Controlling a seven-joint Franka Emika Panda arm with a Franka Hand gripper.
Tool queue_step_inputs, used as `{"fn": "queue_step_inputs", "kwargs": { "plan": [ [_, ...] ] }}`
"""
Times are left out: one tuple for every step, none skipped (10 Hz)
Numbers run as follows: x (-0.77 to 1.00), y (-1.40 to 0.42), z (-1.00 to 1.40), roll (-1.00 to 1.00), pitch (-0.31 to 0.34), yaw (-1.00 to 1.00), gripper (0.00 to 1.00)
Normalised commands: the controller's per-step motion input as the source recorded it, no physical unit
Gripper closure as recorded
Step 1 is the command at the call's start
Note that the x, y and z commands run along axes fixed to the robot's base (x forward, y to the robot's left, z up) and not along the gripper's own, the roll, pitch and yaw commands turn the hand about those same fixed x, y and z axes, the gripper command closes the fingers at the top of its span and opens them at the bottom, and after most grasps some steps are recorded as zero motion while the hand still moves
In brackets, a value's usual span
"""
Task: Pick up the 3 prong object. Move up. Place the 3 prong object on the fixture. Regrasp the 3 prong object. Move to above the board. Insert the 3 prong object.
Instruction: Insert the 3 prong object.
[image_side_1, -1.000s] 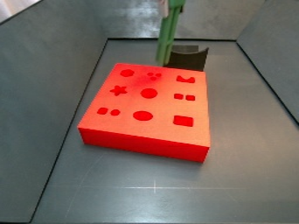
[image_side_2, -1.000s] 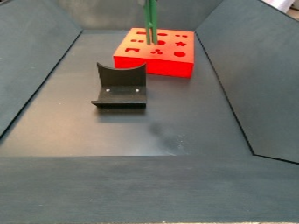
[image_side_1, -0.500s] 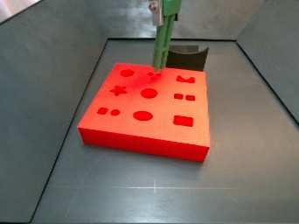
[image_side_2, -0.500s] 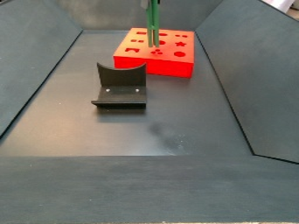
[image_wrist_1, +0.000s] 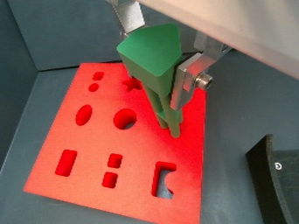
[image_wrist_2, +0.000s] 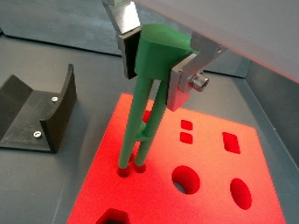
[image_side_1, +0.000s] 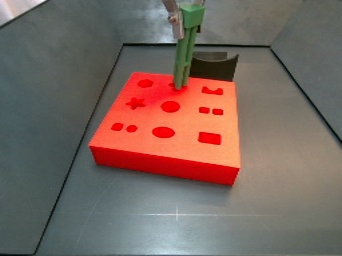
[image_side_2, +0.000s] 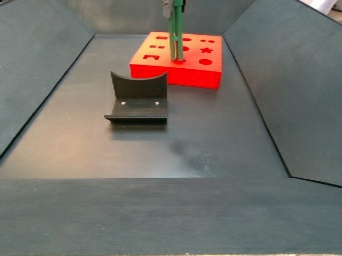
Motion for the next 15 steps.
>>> {"fn": "queue_step_inputs", "kwargs": {
  "plan": [
    [-0.03, -0.01, -0.21, 0.0, -0.084, 0.0, 1.0],
    [-0.04, -0.02, -0.19, 0.0, -0.089, 0.0, 1.0],
    [-0.04, -0.01, -0.18, 0.0, -0.091, 0.0, 1.0],
    [-0.1, 0.0, -0.13, 0.0, -0.094, 0.0, 1.0],
    [-0.13, 0.0, -0.06, -0.02, -0.096, 0.0, 1.0],
    [-0.13, 0.0, 0.0, -0.02, -0.096, 0.0, 1.0],
    [-0.13, 0.0, 0.0, -0.03, -0.101, 0.0, 1.0],
    [-0.17, 0.0, 0.0, 0.0, -0.11, 0.0, 1.0],
    [-0.1, 0.0, -0.09, 0.0, -0.103, 0.04, 1.0],
    [0.0, -0.06, -0.4, 0.0, -0.167, 0.0, 1.0],
    [0.0, 0.0, -0.68, -0.1, -0.247, 0.0, 1.0],
    [0.0, 0.0, -0.63, -0.14, -0.251, 0.0, 1.0],
    [-0.03, 0.07, -0.75, -0.05, -0.247, -0.04, 1.0],
    [-0.19, 0.18, -0.76, 0.15, -0.174, -0.13, 1.0],
    [-0.25, 0.14, -0.67, 0.32, -0.121, -0.07, 1.0]
  ]
}}
